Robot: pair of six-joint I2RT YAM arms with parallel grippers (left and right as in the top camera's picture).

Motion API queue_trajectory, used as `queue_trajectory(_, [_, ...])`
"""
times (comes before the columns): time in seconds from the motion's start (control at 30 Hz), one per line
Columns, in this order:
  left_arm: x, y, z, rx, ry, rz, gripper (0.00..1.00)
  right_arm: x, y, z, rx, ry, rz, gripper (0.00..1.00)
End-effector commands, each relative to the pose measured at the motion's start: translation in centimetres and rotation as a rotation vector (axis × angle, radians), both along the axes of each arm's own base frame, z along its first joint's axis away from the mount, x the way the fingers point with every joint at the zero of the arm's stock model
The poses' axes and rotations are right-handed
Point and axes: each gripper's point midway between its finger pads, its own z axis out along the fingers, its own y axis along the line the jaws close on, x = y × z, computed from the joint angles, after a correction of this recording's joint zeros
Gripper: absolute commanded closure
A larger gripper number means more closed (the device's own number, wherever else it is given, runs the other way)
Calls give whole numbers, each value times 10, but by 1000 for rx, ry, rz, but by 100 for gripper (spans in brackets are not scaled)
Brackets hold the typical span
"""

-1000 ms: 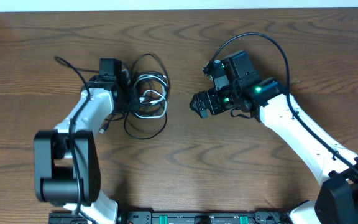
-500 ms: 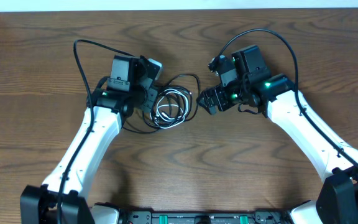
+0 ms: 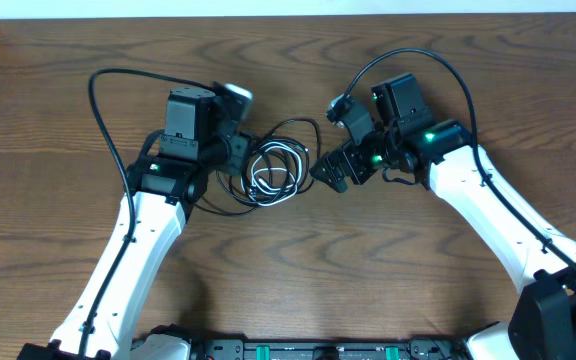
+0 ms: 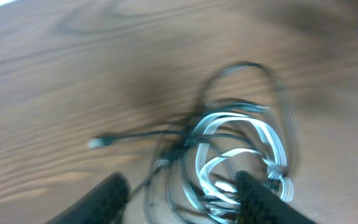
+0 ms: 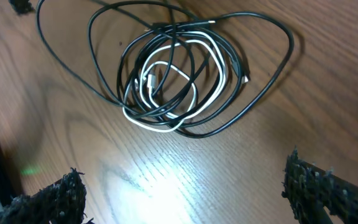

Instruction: Untangle cables

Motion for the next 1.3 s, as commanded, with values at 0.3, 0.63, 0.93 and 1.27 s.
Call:
queue_trajectory(0.3, [-2, 110, -6, -75, 11, 747, 21, 6, 17, -30, -121, 94, -358, 1])
queue_trajectory(0.63, [-14, 129, -13, -52, 60, 801, 20, -7, 59, -107, -134, 299, -485, 1])
queue_trajectory(0.93, [-14, 129, -14, -52, 61, 802, 19, -10, 63, -134, -197, 283, -509, 5])
queue_trajectory(1.27, [-16, 129, -15, -48, 68, 802, 16, -13, 44, -157, -326, 244, -552, 15])
